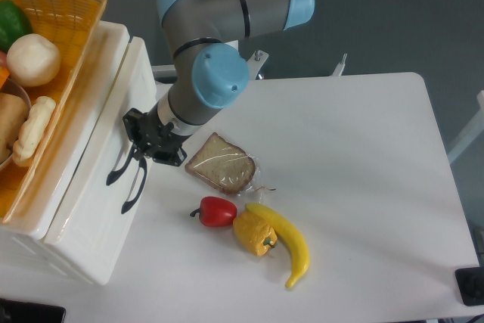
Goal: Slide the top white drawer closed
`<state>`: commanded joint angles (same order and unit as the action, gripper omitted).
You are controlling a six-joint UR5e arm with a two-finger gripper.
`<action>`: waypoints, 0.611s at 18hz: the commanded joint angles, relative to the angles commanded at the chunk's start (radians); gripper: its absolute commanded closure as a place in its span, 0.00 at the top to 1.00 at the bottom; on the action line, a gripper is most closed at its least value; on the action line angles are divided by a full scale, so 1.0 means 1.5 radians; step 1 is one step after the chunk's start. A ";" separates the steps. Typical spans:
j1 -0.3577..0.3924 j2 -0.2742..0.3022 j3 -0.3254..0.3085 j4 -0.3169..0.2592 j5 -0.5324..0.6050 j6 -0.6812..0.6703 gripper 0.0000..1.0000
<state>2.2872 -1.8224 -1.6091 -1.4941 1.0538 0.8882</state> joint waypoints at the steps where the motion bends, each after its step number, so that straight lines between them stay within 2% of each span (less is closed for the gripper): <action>1: 0.000 0.000 0.000 0.000 0.000 0.000 0.00; 7: 0.003 -0.001 0.001 0.003 0.001 0.003 0.00; 9: 0.013 -0.003 0.002 0.007 0.004 0.008 0.41; 10: 0.031 -0.003 0.003 0.010 0.007 0.008 0.73; 11: 0.050 -0.004 0.008 0.015 0.008 0.007 1.00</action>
<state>2.3620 -1.8285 -1.5970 -1.4712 1.0661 0.8989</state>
